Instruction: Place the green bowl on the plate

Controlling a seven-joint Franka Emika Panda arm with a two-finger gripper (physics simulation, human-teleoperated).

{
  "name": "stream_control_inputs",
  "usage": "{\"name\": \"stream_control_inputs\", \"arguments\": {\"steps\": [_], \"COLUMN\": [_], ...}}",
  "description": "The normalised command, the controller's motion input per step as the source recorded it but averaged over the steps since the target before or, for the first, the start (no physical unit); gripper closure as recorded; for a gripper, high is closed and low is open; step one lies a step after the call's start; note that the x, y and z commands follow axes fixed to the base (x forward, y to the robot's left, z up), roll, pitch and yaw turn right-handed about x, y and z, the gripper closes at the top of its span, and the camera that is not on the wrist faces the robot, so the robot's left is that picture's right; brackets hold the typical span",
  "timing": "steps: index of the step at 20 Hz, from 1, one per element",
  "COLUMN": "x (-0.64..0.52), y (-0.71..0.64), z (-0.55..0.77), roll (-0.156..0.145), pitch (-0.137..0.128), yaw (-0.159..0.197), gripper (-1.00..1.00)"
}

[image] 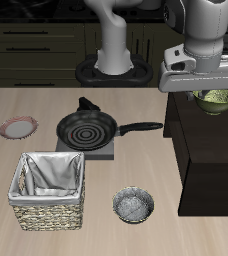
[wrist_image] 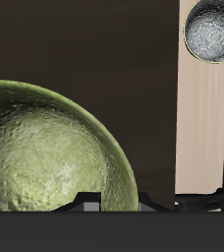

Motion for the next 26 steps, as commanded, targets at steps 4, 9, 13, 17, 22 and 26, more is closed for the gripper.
{"name": "stream_control_inputs", "arguments": {"steps": [4, 9, 13, 17, 22, 26], "x": [-0.09, -0.19, -0.27, -0.20, -0.12, -0.09], "y": [0.04, -0.07, -0.08, -0.32, -0.35, -0.40], "z": [0.04, 0.15, 0.12, 0.05, 0.05, 0.03], "roll": [0.050, 0.040, 0.069, 0.040, -0.013, -0.014], "pitch": [-0.014, -0.039, -0.027, -0.008, -0.024, -0.012], "yaw": [-0.018, 0.005, 0.113, 0.006, 0.029, -0.002], "gripper": [1.00, 1.00, 1.00, 1.00, 1.00, 1.00]}}
